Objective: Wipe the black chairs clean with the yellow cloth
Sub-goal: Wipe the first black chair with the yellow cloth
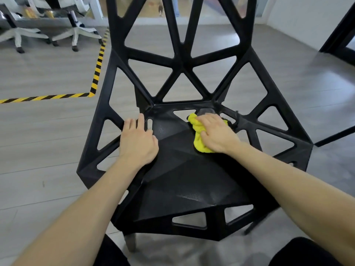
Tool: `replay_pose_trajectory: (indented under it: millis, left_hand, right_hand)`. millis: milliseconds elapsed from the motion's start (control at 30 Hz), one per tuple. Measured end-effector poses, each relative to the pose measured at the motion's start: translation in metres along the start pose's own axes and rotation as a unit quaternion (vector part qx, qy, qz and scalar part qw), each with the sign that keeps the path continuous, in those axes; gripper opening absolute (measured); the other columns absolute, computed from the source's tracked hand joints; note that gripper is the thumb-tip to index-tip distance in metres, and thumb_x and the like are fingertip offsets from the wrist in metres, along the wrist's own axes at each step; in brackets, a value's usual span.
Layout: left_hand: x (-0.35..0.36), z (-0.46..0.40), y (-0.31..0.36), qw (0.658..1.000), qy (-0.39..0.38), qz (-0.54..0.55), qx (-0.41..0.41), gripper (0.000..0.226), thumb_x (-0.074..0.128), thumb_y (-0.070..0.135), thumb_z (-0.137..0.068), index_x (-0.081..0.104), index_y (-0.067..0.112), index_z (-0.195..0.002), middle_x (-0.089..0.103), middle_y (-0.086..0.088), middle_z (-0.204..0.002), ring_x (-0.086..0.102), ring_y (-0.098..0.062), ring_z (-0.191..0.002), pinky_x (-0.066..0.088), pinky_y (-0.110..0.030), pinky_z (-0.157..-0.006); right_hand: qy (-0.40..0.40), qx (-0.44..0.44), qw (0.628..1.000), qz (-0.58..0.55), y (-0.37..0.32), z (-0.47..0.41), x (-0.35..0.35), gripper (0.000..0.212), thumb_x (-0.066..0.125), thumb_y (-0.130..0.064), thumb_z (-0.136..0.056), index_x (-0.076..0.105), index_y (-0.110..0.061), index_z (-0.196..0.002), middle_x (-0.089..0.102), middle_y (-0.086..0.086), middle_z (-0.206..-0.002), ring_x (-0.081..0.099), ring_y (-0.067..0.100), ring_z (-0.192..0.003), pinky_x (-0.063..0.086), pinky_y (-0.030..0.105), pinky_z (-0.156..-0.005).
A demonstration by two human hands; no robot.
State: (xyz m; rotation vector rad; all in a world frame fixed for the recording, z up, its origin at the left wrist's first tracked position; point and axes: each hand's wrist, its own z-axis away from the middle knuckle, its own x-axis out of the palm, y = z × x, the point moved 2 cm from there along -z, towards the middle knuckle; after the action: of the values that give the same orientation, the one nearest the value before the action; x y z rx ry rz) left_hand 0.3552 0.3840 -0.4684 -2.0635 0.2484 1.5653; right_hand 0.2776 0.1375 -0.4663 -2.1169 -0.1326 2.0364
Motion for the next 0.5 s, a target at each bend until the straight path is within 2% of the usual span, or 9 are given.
replay_pose_trajectory:
  millis: [67,133,167,233,333,433,500]
  left_hand:
    - [0.001,0.001,0.000,1.000,0.004,-0.002,-0.003,0.058,0.032,0.043,-0.105,0.073,0.015,-0.135,0.037,-0.019,-0.166,0.047,-0.038,-0.135,0.027,-0.053,-0.122]
    - [0.002,0.002,0.001,1.000,0.007,-0.010,0.000,0.058,0.031,0.044,-0.105,0.073,0.015,-0.136,0.037,-0.019,-0.167,0.046,-0.038,-0.137,0.027,-0.053,-0.122]
    - [0.002,0.002,0.000,1.000,0.004,-0.016,0.001,0.060,0.030,0.045,-0.106,0.072,0.016,-0.137,0.037,-0.019,-0.168,0.046,-0.038,-0.139,0.026,-0.053,-0.122]
    - [0.004,0.002,0.000,1.000,-0.003,-0.019,0.001,0.062,0.027,0.046,-0.106,0.070,0.017,-0.140,0.035,-0.018,-0.169,0.044,-0.037,-0.141,0.025,-0.052,-0.123]
    - [0.006,0.001,0.003,1.000,0.004,-0.021,-0.002,0.064,0.027,0.048,-0.104,0.071,0.018,-0.140,0.038,-0.018,-0.167,0.047,-0.039,-0.138,0.026,-0.052,-0.122]
    - [0.006,0.000,0.003,1.000,0.008,-0.021,-0.003,0.066,0.024,0.049,-0.103,0.074,0.019,-0.134,0.041,-0.017,-0.165,0.050,-0.039,-0.132,0.029,-0.051,-0.119]
    - [0.005,0.002,0.001,1.000,0.012,-0.009,0.002,0.072,0.017,0.048,-0.101,0.080,0.020,-0.124,0.042,-0.017,-0.166,0.049,-0.039,-0.133,0.029,-0.051,-0.119]
  right_hand:
    - [-0.024,-0.058,0.998,-0.002,-0.023,0.011,0.015,0.072,0.029,-0.038,-0.088,0.053,-0.010,-0.150,0.057,0.012,-0.148,0.043,0.036,-0.145,0.022,0.044,-0.127]
    - [-0.064,-0.146,0.986,-0.040,-0.049,0.052,0.017,0.066,0.039,-0.031,-0.091,0.049,-0.014,-0.155,0.053,0.004,-0.154,0.037,0.025,-0.149,0.019,0.038,-0.130]
    - [-0.095,-0.163,0.980,-0.055,-0.048,0.071,0.011,0.065,0.041,-0.028,-0.094,0.045,-0.017,-0.158,0.048,-0.001,-0.159,0.032,0.019,-0.153,0.014,0.034,-0.131]
    - [-0.082,-0.113,0.990,-0.004,-0.020,0.076,-0.002,0.066,0.036,-0.033,-0.097,0.042,-0.019,-0.161,0.043,-0.004,-0.164,0.027,0.017,-0.158,0.009,0.036,-0.133]
    - [0.003,-0.003,0.993,0.115,0.028,0.014,-0.006,0.079,0.021,-0.043,-0.092,0.041,-0.007,-0.160,0.049,0.014,-0.159,0.035,0.037,-0.154,0.015,0.051,-0.132]
    - [-0.012,0.047,0.988,0.147,0.031,-0.063,0.014,0.083,0.021,-0.043,-0.088,0.042,0.001,-0.156,0.053,0.022,-0.149,0.040,0.046,-0.146,0.020,0.057,-0.128]
    - [-0.005,0.057,0.987,0.148,0.023,-0.070,0.014,0.079,0.024,-0.041,-0.089,0.044,0.004,-0.152,0.057,0.023,-0.142,0.046,0.047,-0.136,0.027,0.059,-0.124]
